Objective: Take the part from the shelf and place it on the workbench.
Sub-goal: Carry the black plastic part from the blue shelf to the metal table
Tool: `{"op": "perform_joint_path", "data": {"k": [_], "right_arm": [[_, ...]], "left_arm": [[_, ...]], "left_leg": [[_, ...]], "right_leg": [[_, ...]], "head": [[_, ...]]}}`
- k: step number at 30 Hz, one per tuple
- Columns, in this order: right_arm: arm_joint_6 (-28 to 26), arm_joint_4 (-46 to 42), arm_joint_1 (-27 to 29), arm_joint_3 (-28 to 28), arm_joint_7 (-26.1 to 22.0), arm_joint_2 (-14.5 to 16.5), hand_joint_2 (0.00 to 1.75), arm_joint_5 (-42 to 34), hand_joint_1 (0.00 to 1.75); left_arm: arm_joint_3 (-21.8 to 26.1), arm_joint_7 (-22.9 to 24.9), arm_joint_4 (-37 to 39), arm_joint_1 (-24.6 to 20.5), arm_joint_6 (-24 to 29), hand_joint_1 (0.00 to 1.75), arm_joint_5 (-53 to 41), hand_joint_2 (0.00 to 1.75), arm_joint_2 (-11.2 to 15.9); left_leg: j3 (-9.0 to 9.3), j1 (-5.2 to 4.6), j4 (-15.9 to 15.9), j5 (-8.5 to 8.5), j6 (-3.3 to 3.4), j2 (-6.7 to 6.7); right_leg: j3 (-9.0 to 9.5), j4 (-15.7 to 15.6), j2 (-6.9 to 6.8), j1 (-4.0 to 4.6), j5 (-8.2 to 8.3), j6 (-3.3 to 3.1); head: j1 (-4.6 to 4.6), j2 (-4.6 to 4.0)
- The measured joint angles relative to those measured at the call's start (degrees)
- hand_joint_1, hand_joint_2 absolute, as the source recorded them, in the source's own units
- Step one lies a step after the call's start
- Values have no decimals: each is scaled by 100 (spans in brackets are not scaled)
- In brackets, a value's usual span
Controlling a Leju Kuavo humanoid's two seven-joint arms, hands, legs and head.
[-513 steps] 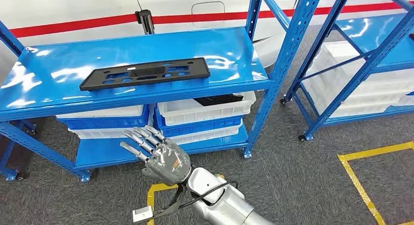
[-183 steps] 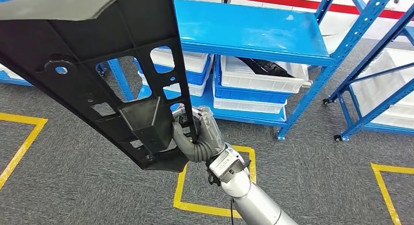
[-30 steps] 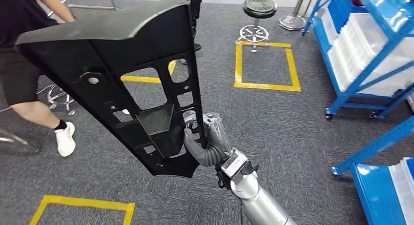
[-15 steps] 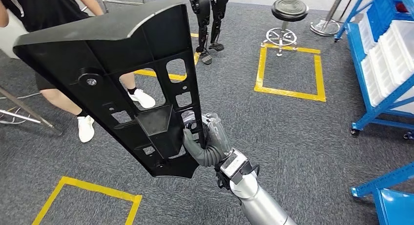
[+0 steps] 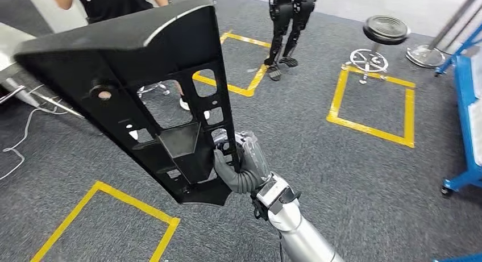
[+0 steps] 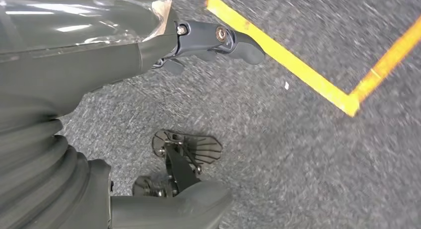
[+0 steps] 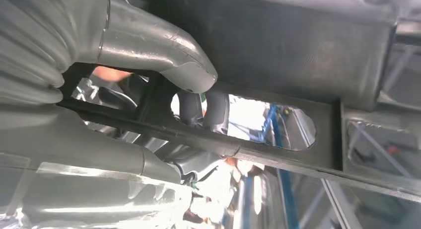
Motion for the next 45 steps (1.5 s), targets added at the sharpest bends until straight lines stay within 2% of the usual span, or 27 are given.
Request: {"op": "perform_joint_path", "data": {"k": [1, 2, 4, 6, 9, 11, 13, 15, 16, 17, 19, 21, 22, 24, 26, 28, 30, 31, 32, 34, 35, 37, 39, 40, 42, 43, 45], "right_arm": [[-2, 1, 12, -11, 3, -8, 175, 5, 173], [-4, 0, 17, -20, 2, -11, 175, 9, 173], [-8, 1, 16, -26, 2, -12, 175, 16, 173], [-14, 1, 16, -30, -1, -12, 175, 16, 173], [-24, -1, 11, -34, -4, 15, 175, 17, 173], [-25, -1, 5, -34, -5, 46, 175, 18, 173], [-25, -1, 7, -35, -6, 60, 175, 20, 173], [-24, 5, 12, -36, -5, 61, 175, 28, 173], [-23, 9, 12, -36, -5, 62, 175, 33, 173], [-22, 11, 10, -36, -5, 65, 175, 34, 173], [-21, 12, -3, -36, -5, 79, 175, 34, 173], [-21, 12, -18, -36, -8, 92, 175, 34, 173], [-21, 12, -20, -35, -8, 97, 175, 34, 173], [-21, 11, -23, -34, -9, 112, 175, 34, 173], [-20, 10, -26, -31, -12, 123, 175, 34, 173], [-19, 15, -14, -27, -14, 105, 175, 35, 173], [-20, 30, 12, -27, -12, 69, 175, 35, 173], [-19, 37, 21, -27, -11, 53, 175, 37, 173], [-20, 41, 24, -27, -12, 43, 175, 35, 173], [-20, 42, 19, -27, -13, 31, 175, 35, 173], [-21, 42, 17, -26, -14, 26, 175, 34, 173], [-22, 43, 18, -25, -16, 14, 175, 34, 173], [-27, 43, 17, -25, -18, 13, 175, 33, 173], [-29, 43, 12, -25, -18, 17, 175, 33, 173], [-30, 42, 5, -25, -20, 27, 175, 34, 173], [-30, 42, 8, -26, -21, 28, 175, 34, 173], [-31, 42, 27, -28, -22, 26, 175, 34, 173]], "left_arm": [[-1, 4, 1, 9, 0, 0, -17, 175, -4], [-1, 9, 1, 18, 0, 0, -32, 175, -8], [-2, 13, 1, 25, -1, 0, -48, 175, -10], [-2, 14, 1, 29, -1, 0, -55, 175, -5], [-3, 15, 2, 58, 2, 0, -65, 175, -2], [-3, 17, 3, 54, 9, 0, -72, 175, -1], [-1, 25, 3, 28, 20, 0, -69, 175, -1], [1, 39, 3, 25, 39, 0, -61, 175, -2], [2, 44, 3, 32, 52, 0, -57, 175, -5], [3, 49, 3, 38, 66, 0, -54, 175, -7], [7, 51, 1, 33, 86, 0, -50, 175, 0], [9, 49, -1, 11, 91, 0, -41, 175, 7], [11, 48, -2, 4, 90, 0, -36, 175, 10], [17, 47, -2, 16, 90, 0, -28, 175, 18], [21, 47, -2, 25, 93, 0, -25, 175, 11], [25, 48, -2, 3, 95, 0, -24, 175, -4], [30, 49, -2, -10, 96, 0, -23, 175, -10], [33, 50, -2, -4, 96, 0, -23, 175, -16], [36, 51, -2, 4, 96, 0, -23, 175, -21], [40, 52, -2, 17, 97, 0, -25, 175, -35], [42, 51, -2, 18, 99, 0, -28, 175, -38], [46, 49, -2, 26, 104, 0, -34, 175, -37], [53, 48, -1, 48, 106, 0, -39, 175, -34], [56, 48, 1, 59, 106, 0, -45, 175, -37], [61, 46, 1, 55, 108, 0, -56, 175, -35], [64, 46, 1, 43, 108, 0, -58, 175, -36], [71, 46, 1, 26, 109, 0, -60, 175, -37]], "left_leg": [[2, 6, 8, -6, -11, -83], [5, 18, 27, -19, -31, -166], [-16, 38, 108, -71, -110, -322], [-66, 46, 184, -118, -200, -434], [-117, 74, 207, -127, -283, -479], [-233, 76, 455, -282, -333, -241], [-570, 82, 1107, -617, -383, 75], [-927, 95, 1733, -829, -399, 190], [-974, 95, 1786, -782, -388, 204], [-905, 91, 1621, -641, -364, 218], [-495, 43, 845, -271, -267, 384], [-210, -28, 313, -110, -176, 557], [-188, -53, 256, -120, -151, 569], [-147, -51, 169, -83, -96, 451], [-33, -15, 5, -2, -46, 324], [31, 8, -79, 44, -22, 194], [28, 16, -74, 42, -21, 38], [29, 23, -68, 36, -28, -47], [30, 34, -53, 27, -44, -128], [26, 64, 18, -17, -110, -289], [8, 66, 75, -54, -158, -365], [-38, 66, 146, -103, -236, -468], [-73, 85, 156, -113, -273, -518], [-93, 90, 193, -138, -291, -445], [-245, 93, 511, -319, -344, -132], [-414, 91, 835, -478, -371, 50], [-827, 111, 1552, -758, -406, 190]], "right_leg": [[-33, -20, 7, -19, 66, 54], [55, -284, 23, -43, 228, 125], [374, -1078, 163, -98, 597, 241], [549, -1471, 267, -108, 751, 203], [565, -1480, 168, -90, 770, 61], [588, -1495, 70, -109, 773, -5], [600, -1497, -45, -85, 753, -58], [600, -1496, -171, -53, 733, -85], [604, -1496, -233, -38, 723, -97], [612, -1496, -293, -23, 712, -104], [648, -1500, -408, 7, 685, -109], [679, -1511, -508, 24, 658, -83], [691, -1521, -558, 22, 647, -59], [722, -1553, -617, 22, 635, -11], [688, -1413, -385, 26, 552, 8], [410, -842, -78, 1, 305, -18], [18, -152, -7, -36, 74, -5], [-86, -13, -1, -54, 70, 39], [-60, -131, 8, -70, 177, 106], [258, -870, 116, -116, 536, 238], [429, -1222, 182, -134, 675, 256], [580, -1518, 253, -134, 770, 197], [589, -1521, 178, -119, 779, 106], [596, -1527, 142, -124, 783, 75], [621, -1539, 49, -136, 776, 14], [632, -1539, -5, -119, 761, -8], [645, -1539, -133, -98, 731, -50]], "head": [[1, 0], [1, 0], [4, 0], [6, 0], [2, 0], [-22, 0], [-47, 0], [-48, 0], [-48, 0], [-48, 0], [-46, 0], [-44, 0], [-44, 0], [-45, 0], [-38, 0], [-22, 0], [-11, 0], [-10, 0], [-10, 0], [-8, 0], [-5, 0], [-5, 0], [-8, 0], [-8, 0], [-31, 0], [-44, 0], [-57, 0]]}}
